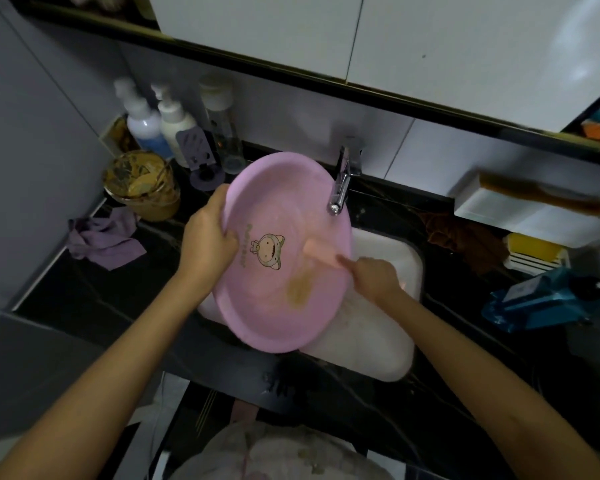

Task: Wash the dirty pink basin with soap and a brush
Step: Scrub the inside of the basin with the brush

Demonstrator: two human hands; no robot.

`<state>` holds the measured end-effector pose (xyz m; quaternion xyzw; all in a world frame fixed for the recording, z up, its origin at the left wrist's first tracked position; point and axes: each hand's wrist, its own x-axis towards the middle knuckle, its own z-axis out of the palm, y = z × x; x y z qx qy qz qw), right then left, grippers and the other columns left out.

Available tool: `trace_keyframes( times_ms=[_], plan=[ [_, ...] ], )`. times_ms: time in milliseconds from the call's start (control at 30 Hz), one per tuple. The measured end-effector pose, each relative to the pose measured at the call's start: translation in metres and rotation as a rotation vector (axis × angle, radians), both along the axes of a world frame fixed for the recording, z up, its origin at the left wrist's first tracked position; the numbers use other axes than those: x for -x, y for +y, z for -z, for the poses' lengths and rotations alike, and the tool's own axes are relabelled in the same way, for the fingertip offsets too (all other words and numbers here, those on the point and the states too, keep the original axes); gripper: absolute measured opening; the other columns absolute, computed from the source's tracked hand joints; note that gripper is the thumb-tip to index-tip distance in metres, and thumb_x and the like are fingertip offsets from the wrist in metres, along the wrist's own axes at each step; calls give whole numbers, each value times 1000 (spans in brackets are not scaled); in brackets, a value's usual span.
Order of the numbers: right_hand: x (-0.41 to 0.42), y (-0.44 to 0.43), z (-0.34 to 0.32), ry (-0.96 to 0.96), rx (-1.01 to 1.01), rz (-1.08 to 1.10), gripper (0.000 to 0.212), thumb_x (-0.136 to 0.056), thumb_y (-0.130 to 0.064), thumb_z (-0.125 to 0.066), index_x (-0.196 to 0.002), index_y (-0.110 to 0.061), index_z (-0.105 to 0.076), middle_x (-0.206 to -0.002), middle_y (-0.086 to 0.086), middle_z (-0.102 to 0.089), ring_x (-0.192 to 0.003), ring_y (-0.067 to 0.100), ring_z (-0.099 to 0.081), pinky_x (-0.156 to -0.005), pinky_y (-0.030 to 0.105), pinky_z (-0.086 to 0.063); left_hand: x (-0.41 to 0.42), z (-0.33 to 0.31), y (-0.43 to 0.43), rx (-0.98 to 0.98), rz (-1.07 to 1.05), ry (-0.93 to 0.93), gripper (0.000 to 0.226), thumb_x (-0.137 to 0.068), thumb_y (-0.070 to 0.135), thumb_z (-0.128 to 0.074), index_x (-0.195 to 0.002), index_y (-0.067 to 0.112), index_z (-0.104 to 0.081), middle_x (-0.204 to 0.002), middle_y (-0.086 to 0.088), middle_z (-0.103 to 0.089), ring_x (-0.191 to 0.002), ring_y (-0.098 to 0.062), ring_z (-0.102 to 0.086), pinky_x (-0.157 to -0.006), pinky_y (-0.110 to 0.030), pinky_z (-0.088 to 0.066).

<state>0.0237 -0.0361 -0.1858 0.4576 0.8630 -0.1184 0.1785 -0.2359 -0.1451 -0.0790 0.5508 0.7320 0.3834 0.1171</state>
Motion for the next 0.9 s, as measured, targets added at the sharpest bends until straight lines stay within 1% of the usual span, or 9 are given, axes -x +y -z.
trace_keyframes(
  times_ms=[67,167,300,400,500,600,667,800,900],
  plan=[
    [3,3,-3,20,18,23,52,-98,-36,-22,-150,-35,-16,-122,15,-55,-107,30,-57,-78,32,-41,0,0,0,8,-14,-1,65,-77,-10,-52,-136,14,-44,-99,3,-54,-84,-11,-52,-63,-9,-36],
    [3,1,-8,10,160,68,48,-100,-35,-24,-148,-33,-24,-128,16,-52,-113,30,-54,-83,31,-39,-1,0,0,23,-21,-4,65,-77,-10,-53,-137,15,-43,-100,3,-53,-86,-11,-52,-65,-10,-36],
    [4,3,-4,6,29,71,51,-100,-30,-32,-149,-34,-19,-118,13,-58,-104,29,-59,-79,33,-44,-1,1,0,21,-29,-8,65,-76,-9,-53,-136,15,-44,-103,-3,-59,-86,-13,-53,-68,-22,-42],
    [13,-40,13,157,283,193,45,-102,-39,-26,-140,-22,-43,-122,12,-60,-107,28,-58,-88,32,-45,-1,1,0,8,-25,-18,65,-76,-9,-53,-135,16,-45,-103,-3,-60,-86,-12,-54,-67,-17,-42],
    [19,-79,18,327,493,252,39,-102,-31,-36,-137,-21,-49,-123,10,-61,-107,24,-59,-90,28,-47,-3,1,-1,-11,-26,-7,61,-78,-7,-53,-135,15,-45,-101,3,-56,-86,-9,-53,-62,-7,-37],
    [32,-105,-3,514,771,382,38,-97,-15,-44,-131,-30,-50,-84,-5,-62,-68,4,-55,-62,12,-43,-6,1,1,-18,-35,-18,58,-79,-3,-54,-134,14,-46,-103,-3,-60,-86,-11,-54,-66,-11,-39],
    [41,-115,-20,604,913,462,41,-95,-13,-43,-128,-37,-51,-63,-5,-47,-46,3,-38,-44,16,-32,-5,3,1,-16,-35,-15,58,-79,-2,-54,-134,14,-46,-103,-5,-62,-85,-12,-55,-66,-12,-40],
    [45,-119,-46,733,1147,574,38,-97,-17,-46,-125,-39,-55,-58,-3,-38,-41,6,-27,-37,14,-20,-1,5,1,-23,-21,-4,55,-80,-1,-54,-133,11,-47,-103,-7,-62,-86,-14,-58,-68,-18,-44],
    [22,-123,-49,693,1118,502,34,-98,-20,-47,-121,-41,-59,-57,-6,-37,-44,6,-27,-36,15,-21,2,6,1,-19,-33,-18,56,-79,-1,-54,-133,12,-47,-104,-7,-62,-88,-14,-58,-70,-21,-46]
  ],
)
